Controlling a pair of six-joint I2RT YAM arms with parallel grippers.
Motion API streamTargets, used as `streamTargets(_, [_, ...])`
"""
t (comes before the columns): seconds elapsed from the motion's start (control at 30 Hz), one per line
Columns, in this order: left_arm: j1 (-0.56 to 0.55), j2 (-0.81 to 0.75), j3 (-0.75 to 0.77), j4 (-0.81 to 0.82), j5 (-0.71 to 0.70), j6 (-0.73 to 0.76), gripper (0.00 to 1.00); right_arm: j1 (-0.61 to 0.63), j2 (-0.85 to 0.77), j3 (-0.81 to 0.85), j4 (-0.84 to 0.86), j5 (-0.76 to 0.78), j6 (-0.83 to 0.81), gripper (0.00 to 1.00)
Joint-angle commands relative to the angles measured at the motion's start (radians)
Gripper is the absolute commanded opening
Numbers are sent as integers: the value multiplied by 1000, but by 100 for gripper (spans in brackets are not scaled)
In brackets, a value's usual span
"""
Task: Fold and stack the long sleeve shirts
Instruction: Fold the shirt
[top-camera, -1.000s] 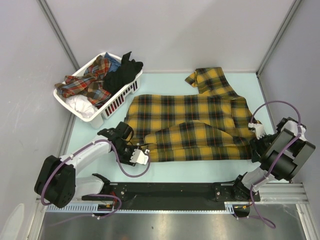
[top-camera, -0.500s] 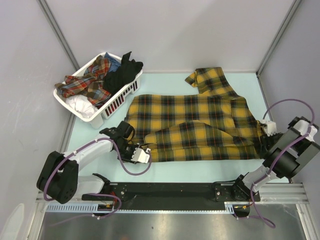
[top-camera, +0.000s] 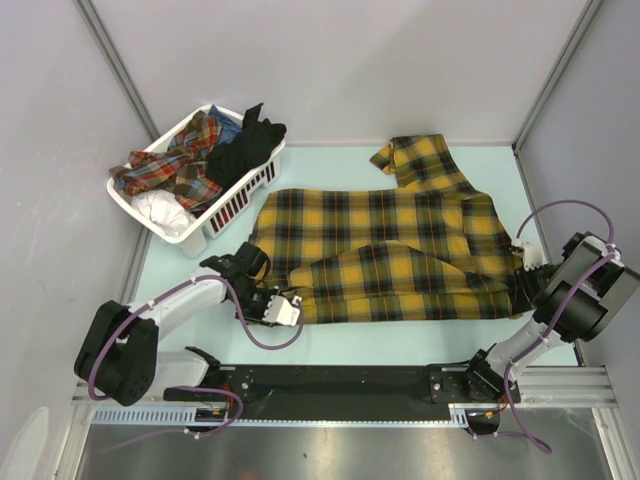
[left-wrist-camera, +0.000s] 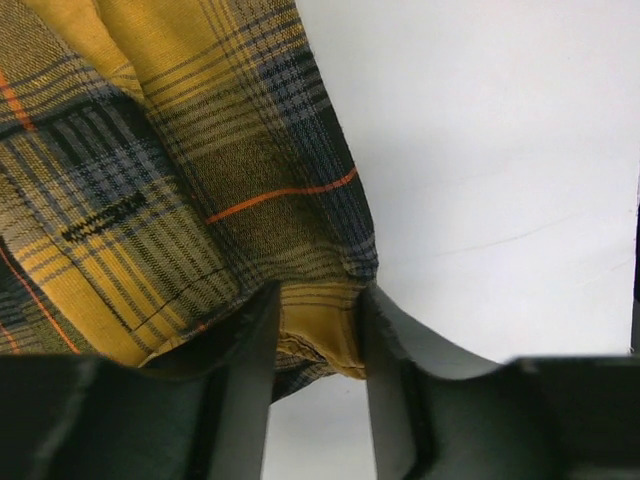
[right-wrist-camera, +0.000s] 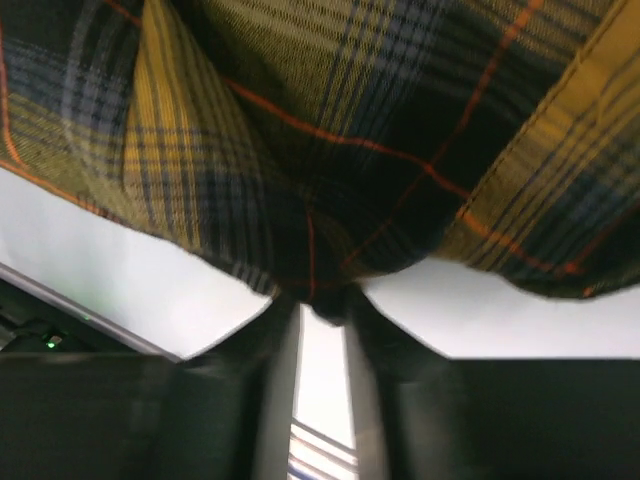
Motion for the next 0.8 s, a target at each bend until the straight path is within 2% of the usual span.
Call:
streamTargets(0.0, [-3, 1, 8, 18, -4, 1, 31, -1, -8, -29, 23, 42, 25, 13])
streamTargets(0.03, [-2, 1, 7, 19, -4, -2, 25, -13, -19, -37, 21, 53, 8, 9])
streamTargets(0.07, [-2, -1, 4, 18, -1, -5, 14, -21, -23, -47, 7, 68, -4, 3])
streamTargets(0.1, [-2, -4, 2, 18, 2, -8, 10, -29, -28, -66, 3, 100, -11, 0])
streamTargets(0.17, [-3, -11, -6, 7, 3, -8, 0, -59, -51, -90, -20, 131, -52, 0])
streamTargets(0.5, [-31, -146, -10, -221, 72, 80, 0, -125, -172, -215, -115, 287, -236, 0])
streamTargets(0.53, [-32, -153, 5, -237, 81, 81, 6, -124, -172, -206, -125, 295, -245, 0])
streamTargets(0.57, [-32, -154, 19, -244, 94, 58, 22, -124, -169, -189, -169, 297, -264, 4])
streamTargets(0.6, [-31, -153, 39, -275, 103, 43, 32, -127, -169, -163, -196, 289, -271, 5])
streamTargets(0.63, [-31, -150, 101, -301, 112, 35, 40, -127, -172, -134, -226, 275, -282, 33])
streamTargets(0.67, [-29, -140, 140, -329, 126, 18, 50, -128, -169, -57, -299, 233, -296, 52])
streamTargets(0.77, [-17, -110, 322, -390, 181, -25, 61, -81, -172, 105, -420, 132, -290, 66])
